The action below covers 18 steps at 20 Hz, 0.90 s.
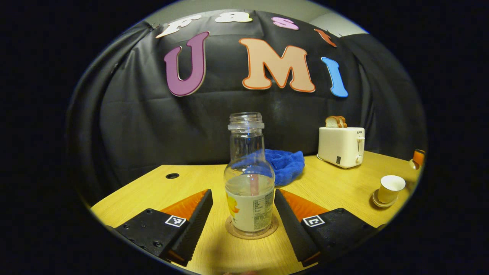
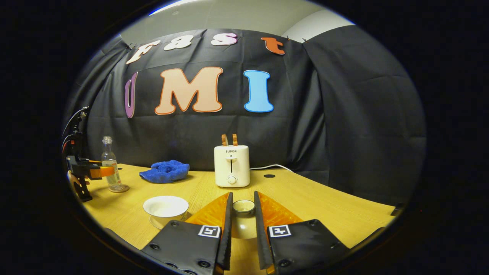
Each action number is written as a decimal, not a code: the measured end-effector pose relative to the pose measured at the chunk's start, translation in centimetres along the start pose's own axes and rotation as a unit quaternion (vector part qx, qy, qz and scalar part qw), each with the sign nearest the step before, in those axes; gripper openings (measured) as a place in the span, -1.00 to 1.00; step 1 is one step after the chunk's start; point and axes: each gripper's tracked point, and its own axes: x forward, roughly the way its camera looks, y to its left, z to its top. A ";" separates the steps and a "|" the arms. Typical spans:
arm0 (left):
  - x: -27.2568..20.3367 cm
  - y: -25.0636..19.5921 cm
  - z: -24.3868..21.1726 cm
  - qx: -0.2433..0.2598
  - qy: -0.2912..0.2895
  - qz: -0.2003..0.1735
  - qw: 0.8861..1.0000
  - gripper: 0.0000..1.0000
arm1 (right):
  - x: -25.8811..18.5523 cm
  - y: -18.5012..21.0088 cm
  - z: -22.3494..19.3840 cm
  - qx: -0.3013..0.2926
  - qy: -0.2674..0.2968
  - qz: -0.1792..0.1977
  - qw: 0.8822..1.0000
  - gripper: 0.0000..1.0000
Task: Open the teacup lid with one hand, grasp the water bottle and pour water into the teacup with the other hand; after pouring, place the water bottle on the coaster and then close the teacup lid.
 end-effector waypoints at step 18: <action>-7.0 1.3 0.4 -0.016 -0.031 0.052 0.998 0.88 | 2.9 13.9 -1.3 0.004 0.027 0.212 0.977 -0.37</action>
